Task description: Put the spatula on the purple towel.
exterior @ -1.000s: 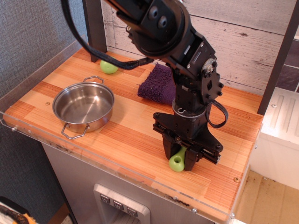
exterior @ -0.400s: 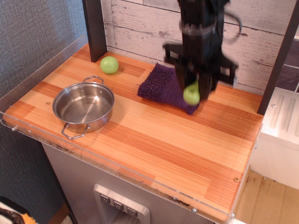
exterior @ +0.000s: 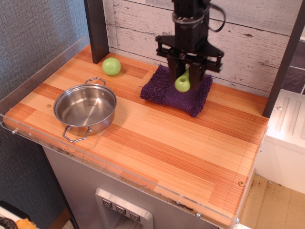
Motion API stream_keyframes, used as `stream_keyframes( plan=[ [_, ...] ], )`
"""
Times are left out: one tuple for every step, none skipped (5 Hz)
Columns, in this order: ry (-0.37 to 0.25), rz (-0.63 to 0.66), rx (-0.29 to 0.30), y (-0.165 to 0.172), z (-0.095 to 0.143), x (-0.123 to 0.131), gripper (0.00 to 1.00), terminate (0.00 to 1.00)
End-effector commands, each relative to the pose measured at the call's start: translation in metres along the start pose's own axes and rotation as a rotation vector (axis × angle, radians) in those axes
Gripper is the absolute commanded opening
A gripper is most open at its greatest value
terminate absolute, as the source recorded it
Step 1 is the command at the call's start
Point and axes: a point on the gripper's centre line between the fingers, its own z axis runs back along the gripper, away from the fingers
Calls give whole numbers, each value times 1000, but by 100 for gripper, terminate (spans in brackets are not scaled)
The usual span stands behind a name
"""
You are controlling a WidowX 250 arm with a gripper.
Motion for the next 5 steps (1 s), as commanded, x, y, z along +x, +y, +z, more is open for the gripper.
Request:
stream_keyframes(
  plan=[
    [-20, 67, 33, 37, 0, 6, 0, 0],
    [-17, 83, 37, 48, 0, 9, 0, 0],
    [-3, 81, 13, 44, 1, 10, 100, 0],
    [-8, 51, -13, 30, 5, 11, 100, 0],
    [-31, 19, -41, 22, 23, 12, 100, 0]
  ],
)
